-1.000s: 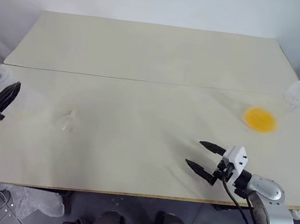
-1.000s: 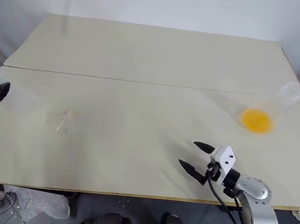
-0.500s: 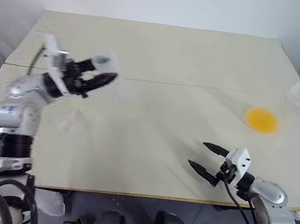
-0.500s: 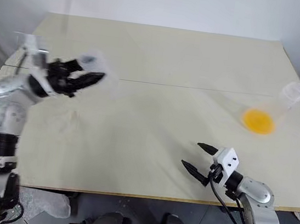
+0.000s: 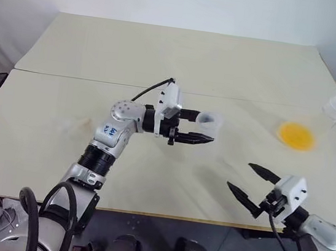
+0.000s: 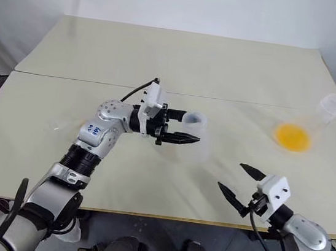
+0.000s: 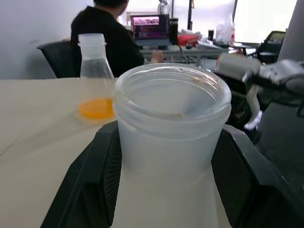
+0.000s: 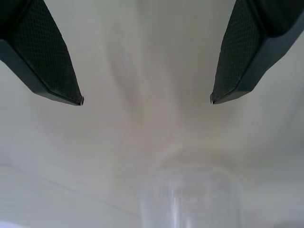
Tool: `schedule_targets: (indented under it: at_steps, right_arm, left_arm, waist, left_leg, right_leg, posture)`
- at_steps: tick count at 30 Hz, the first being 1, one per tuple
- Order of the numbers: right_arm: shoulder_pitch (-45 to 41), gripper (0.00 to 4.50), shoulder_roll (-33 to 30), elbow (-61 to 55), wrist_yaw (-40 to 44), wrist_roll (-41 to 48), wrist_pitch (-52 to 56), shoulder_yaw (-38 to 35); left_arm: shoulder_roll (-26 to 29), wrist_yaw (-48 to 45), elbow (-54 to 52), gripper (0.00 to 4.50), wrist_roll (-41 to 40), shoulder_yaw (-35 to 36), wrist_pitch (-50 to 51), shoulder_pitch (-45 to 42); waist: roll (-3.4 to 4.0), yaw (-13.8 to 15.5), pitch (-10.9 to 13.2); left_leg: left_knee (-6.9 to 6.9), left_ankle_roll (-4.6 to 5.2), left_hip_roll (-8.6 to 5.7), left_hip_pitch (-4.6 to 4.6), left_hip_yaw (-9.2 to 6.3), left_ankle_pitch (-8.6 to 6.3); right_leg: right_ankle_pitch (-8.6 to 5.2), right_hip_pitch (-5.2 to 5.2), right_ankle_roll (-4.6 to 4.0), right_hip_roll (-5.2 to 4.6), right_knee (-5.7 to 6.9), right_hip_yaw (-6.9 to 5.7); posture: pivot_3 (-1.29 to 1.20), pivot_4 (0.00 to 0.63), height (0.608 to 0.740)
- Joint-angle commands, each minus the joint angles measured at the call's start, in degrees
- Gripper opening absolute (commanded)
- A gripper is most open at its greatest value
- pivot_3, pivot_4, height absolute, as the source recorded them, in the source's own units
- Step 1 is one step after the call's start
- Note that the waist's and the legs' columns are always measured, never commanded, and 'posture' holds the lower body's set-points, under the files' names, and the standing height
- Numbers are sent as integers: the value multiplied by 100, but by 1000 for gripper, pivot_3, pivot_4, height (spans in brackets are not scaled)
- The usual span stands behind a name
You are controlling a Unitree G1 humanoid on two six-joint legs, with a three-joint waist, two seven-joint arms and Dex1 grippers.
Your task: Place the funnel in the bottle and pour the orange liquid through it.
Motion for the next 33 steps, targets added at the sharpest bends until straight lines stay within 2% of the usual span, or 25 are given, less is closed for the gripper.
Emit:
schedule_targets:
  at_steps: [1, 10, 16, 22, 23, 33]
  right_arm:
    - [138, 4500, -87, -285, -70, 226, 67, -350]
    - [121, 4500, -34, -703, -416, 435, 451, -557]
    - [161, 4500, -16, -912, -576, 420, 563, -570]
    - [157, 4500, -69, -1029, -639, 442, 667, -620]
    - [146, 4500, -79, -1035, -643, 445, 679, -627]
    - [41, 4500, -158, -1030, -618, 448, 761, -673]
  left_arm:
    - [-144, -40, 210, 2341, 270, -87, -388, -190]
    - [-737, 220, 816, 2341, 836, -229, -919, -452]
    - [-813, 207, 911, 2341, 993, -271, -1055, -404]
    - [-774, 116, 799, 4303, 930, -242, -777, -324]
    - [-770, 94, 716, 4477, 870, -219, -674, -289]
    - [-501, 134, 52, 4477, 635, -11, 214, -90]
  waist:
    - [0, -2, 0]
    - [0, 28, 0]
    - [-1, 31, 0]
    - [0, 48, 0]
    - [0, 53, 0]
    - [0, 63, 0]
  left_leg:
    - [-1, 0, 0, 0, -1, 0]
    - [0, 5, -3, -9, -6, 2]
    - [0, 6, -2, -10, -7, 2]
    - [0, 7, -3, -11, -7, 2]
    - [0, 8, -3, -11, -7, 3]
    - [0, 8, -2, -11, -10, 3]
  right_leg:
    - [0, 0, 0, 0, 0, -2]
    - [0, -1, 1, -3, -4, -10]
    - [0, -2, 1, -3, -4, -12]
    - [0, -2, 1, -4, -5, -13]
    - [0, -2, 1, -4, -4, -13]
    - [0, -2, 1, -5, -3, -12]
  posture:
    - [0, 150, 740]
    - [0, 150, 740]
    - [0, 150, 740]
    - [0, 150, 740]
    - [0, 150, 740]
    - [0, 150, 740]
